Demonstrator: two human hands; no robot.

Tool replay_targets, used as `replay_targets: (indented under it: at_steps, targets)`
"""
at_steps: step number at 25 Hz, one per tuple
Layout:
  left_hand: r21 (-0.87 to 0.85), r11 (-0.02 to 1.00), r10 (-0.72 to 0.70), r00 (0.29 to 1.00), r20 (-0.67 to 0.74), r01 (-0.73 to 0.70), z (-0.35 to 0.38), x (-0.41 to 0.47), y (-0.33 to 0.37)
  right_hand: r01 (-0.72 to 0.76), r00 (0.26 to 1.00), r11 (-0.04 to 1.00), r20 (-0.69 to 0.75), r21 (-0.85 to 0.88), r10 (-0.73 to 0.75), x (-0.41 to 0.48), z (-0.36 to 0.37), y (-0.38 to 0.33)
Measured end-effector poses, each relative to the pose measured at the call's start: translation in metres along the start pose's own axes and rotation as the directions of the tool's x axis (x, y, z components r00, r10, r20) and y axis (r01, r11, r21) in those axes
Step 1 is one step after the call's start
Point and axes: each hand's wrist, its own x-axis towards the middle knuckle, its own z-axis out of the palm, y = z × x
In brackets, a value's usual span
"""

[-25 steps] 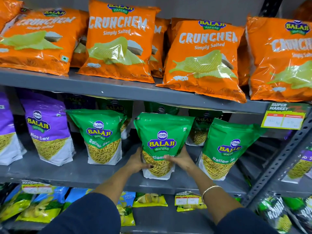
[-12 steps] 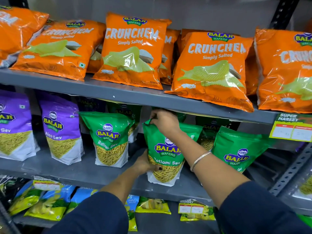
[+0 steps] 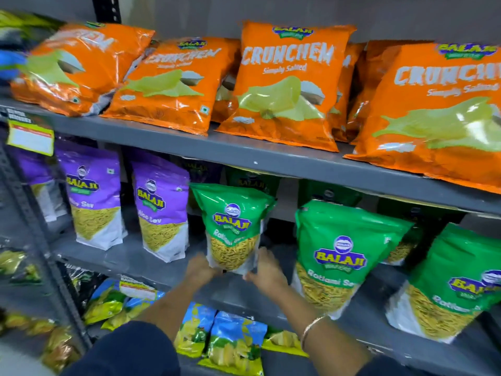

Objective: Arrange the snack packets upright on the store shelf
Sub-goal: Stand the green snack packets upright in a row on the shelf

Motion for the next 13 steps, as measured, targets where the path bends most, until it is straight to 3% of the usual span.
replay_targets:
  at_steps: [2,5,7,11,13]
  targets:
    - [-0.203,0.977,0.059,0.998,-0.008,-0.06,-0.018,0.03,-0.017,-0.175,0.984,0.955,0.06,0.238,0.165,0.029,0.011,0.002]
    - [-0.408,0.908,0.183,0.968,0.171,-0.099,-0.024,0.057,-0.012,-0.219,0.976,0.805,0.138,0.552,0.171,0.054,0.013,0.005]
    - [-0.452,0.887,0.216,0.947,0.236,-0.09,-0.02,0.068,-0.014,-0.209,0.978,0.746,0.154,0.632,0.143,0.056,0.019,0.003]
    - [-0.526,0.845,0.291,0.908,0.302,-0.096,-0.023,0.055,-0.029,-0.143,0.988,0.713,0.053,0.686,0.148,0.026,0.035,-0.003]
    - [-0.524,0.845,0.307,0.899,0.312,-0.107,-0.026,0.052,-0.035,-0.117,0.987,0.645,0.018,0.755,0.158,0.017,0.025,-0.011]
